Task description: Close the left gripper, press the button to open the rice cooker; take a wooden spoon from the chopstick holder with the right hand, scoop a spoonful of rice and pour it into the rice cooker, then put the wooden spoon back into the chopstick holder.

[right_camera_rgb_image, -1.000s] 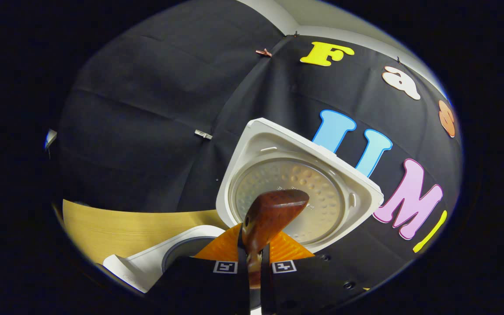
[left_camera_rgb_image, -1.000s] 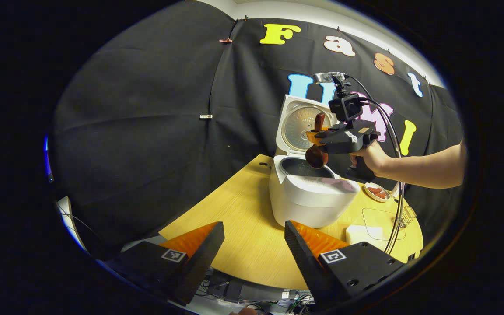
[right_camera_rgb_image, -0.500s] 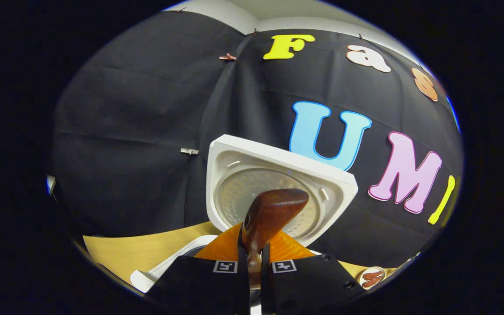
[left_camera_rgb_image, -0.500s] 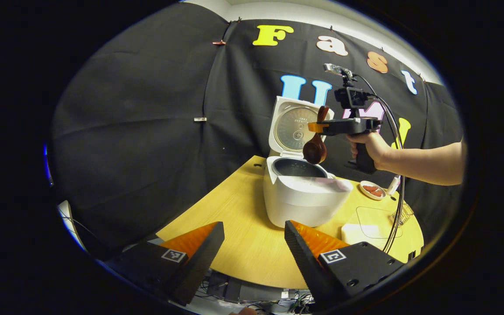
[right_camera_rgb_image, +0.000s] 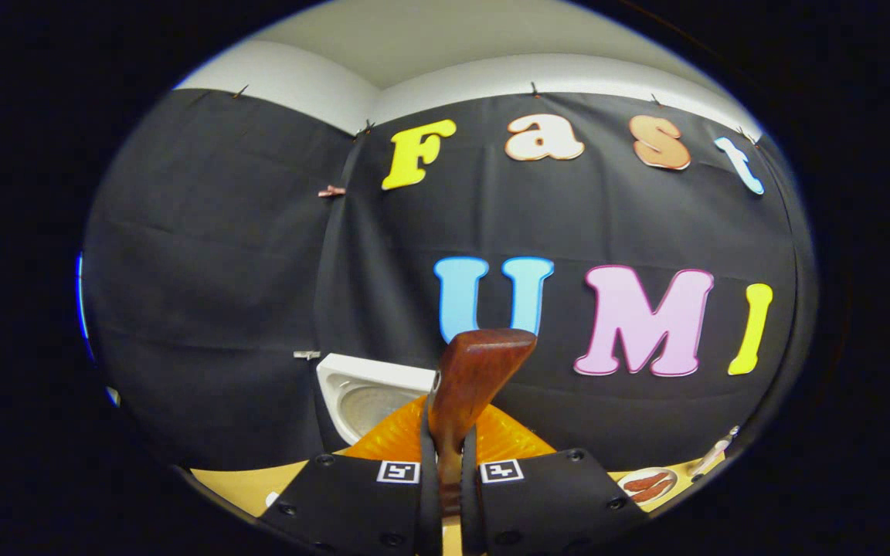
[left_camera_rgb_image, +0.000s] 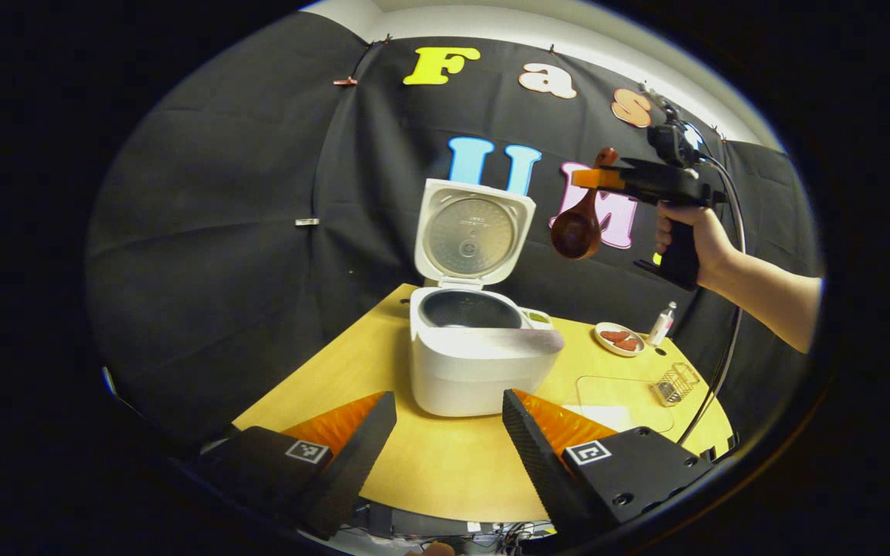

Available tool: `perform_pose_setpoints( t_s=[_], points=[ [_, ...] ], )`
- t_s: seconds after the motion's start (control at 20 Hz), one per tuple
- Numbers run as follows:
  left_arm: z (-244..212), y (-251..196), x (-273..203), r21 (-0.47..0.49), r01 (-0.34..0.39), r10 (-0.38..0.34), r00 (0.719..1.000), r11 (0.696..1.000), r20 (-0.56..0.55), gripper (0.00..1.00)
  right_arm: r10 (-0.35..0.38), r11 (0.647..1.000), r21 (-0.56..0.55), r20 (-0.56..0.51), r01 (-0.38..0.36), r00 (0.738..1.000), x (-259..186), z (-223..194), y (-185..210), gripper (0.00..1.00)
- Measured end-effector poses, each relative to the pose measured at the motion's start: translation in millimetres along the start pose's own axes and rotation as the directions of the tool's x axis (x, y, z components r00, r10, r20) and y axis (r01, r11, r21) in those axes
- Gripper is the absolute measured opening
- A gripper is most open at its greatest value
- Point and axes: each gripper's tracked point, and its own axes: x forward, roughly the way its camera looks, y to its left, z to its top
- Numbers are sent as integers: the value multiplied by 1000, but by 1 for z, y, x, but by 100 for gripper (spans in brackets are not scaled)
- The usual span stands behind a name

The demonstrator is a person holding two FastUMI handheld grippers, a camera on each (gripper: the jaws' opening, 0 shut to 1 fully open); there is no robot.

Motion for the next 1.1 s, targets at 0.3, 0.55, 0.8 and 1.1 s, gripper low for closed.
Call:
perform_pose_setpoints(
  t_s=[0.3, 0.55, 0.8, 1.1],
  points=[
    [18, -70, 18, 65, 96, -97, 995, 993, 2, 95, -176, 983, 63, 1, 175, 984, -61, 17, -131, 13],
    [26, -121, 32, 111, 146, -146, 989, 983, -5, 96, -318, 946, 53, -55, 321, 947, -117, -8, -236, 13],
    [26, -157, 47, 150, 159, -158, 987, 976, -18, 95, -441, 889, 83, -112, 451, 890, -177, -31, -314, 13],
    [28, -188, 64, 160, 145, -142, 989, 977, -29, 95, -513, 835, 105, -202, 539, 834, -218, -86, -376, 14]
  ],
)
